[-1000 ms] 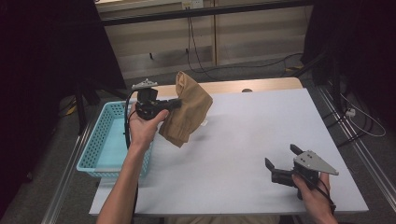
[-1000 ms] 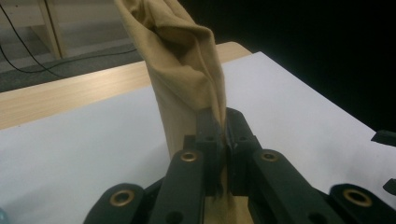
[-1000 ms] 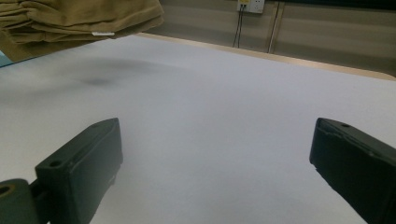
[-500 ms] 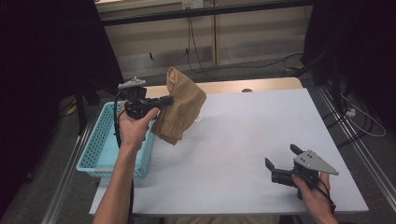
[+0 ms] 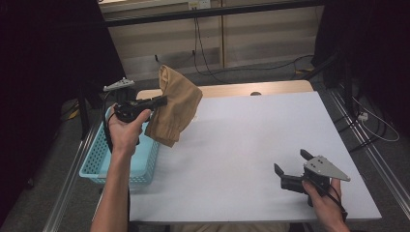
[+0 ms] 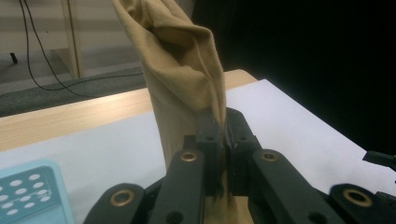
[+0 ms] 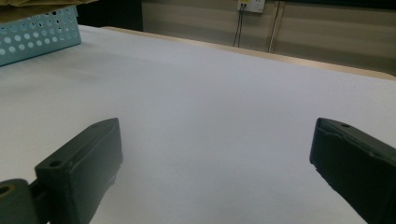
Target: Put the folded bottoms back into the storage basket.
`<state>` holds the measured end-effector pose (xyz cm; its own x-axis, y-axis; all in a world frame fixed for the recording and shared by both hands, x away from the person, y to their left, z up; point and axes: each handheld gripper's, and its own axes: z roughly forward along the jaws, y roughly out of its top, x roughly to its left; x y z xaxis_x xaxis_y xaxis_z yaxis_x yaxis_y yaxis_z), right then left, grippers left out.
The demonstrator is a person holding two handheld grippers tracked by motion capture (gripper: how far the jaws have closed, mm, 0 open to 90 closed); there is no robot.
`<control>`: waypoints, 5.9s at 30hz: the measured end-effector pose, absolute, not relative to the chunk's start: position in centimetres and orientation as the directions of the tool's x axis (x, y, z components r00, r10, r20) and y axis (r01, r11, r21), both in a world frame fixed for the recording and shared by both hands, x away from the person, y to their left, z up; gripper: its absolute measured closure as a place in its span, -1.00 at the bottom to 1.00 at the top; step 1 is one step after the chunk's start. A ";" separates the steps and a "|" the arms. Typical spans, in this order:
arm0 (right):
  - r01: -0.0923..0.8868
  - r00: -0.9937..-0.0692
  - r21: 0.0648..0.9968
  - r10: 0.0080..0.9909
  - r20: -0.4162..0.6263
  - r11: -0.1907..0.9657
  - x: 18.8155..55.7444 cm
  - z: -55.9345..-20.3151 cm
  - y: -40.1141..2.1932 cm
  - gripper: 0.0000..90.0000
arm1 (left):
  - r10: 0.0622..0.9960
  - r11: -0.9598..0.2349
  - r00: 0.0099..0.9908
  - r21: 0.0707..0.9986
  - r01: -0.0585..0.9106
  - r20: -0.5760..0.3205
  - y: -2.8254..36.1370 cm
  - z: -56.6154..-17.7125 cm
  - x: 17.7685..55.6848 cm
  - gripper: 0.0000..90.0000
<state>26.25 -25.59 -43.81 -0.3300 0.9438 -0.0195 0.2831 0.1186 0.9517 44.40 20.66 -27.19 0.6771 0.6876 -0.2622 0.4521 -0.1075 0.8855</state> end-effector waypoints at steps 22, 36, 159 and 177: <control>0.286 -0.325 0.951 0.946 -0.019 0.118 26.5 -43.8 -25.6 -0.95 | 0.718 -0.068 0.645 0.896 0.439 -0.262 23.5 -25.9 43.6 0.92; 0.290 -0.330 0.949 0.944 -0.019 0.121 26.5 -43.9 -25.5 -0.95 | 0.743 -0.042 0.616 0.900 0.434 -0.262 26.5 -25.6 42.4 0.92; 0.276 -0.357 0.952 0.934 -0.027 0.133 26.2 -43.8 -25.3 -0.95 | 0.861 -0.057 0.402 0.727 0.684 -0.311 31.9 -33.5 45.1 0.91; 0.277 -0.362 0.951 0.932 -0.028 0.136 26.2 -43.8 -25.3 -0.95 | 0.885 -0.020 0.340 0.704 0.710 -0.318 34.0 -34.8 45.4 0.91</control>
